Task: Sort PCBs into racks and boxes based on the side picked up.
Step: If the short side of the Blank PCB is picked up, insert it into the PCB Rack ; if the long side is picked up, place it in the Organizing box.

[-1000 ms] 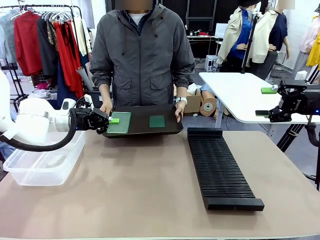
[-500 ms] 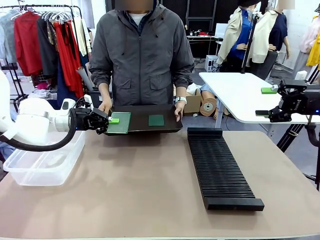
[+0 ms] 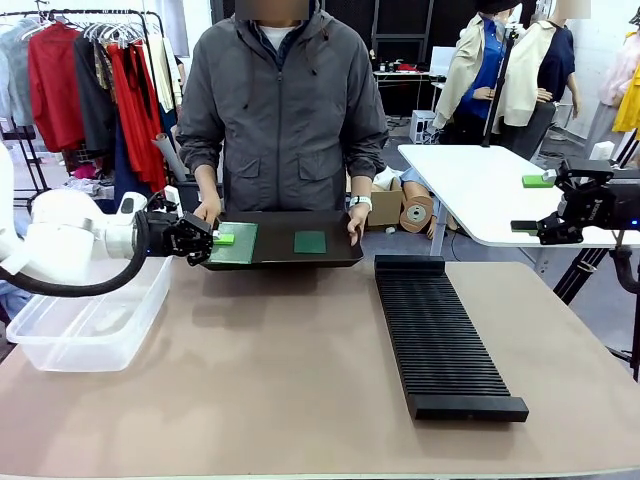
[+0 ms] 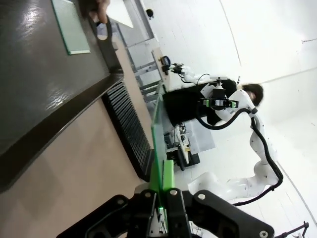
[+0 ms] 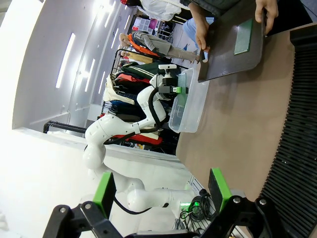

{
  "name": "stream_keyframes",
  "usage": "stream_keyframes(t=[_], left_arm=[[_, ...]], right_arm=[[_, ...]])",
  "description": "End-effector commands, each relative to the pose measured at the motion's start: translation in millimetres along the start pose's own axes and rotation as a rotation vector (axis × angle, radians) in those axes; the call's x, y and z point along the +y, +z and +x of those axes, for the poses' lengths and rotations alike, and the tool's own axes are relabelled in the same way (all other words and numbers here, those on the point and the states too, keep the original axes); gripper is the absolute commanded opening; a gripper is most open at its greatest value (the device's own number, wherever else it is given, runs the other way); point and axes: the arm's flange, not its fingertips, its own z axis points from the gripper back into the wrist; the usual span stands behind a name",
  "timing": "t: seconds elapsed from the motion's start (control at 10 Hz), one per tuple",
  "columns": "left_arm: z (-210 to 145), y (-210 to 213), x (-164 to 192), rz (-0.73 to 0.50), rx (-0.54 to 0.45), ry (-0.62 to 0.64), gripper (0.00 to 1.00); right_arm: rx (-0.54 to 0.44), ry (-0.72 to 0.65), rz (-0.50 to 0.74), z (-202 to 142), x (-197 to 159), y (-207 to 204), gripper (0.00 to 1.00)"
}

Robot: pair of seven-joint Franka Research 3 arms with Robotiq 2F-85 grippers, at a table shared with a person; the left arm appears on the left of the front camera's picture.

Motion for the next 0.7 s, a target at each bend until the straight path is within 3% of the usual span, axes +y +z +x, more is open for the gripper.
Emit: stream_keyframes(t=[0.0,0.6], left_arm=[[7,21,-25,0.097,0.056,0.043,0.0],[20,116,-95,0.473,0.185,0.096,0.0]], right_arm=[[0.013,-0.002,-0.001,0,3,2,1.0],[0.013,-0.002,-0.001,0,3,2,1.0]])
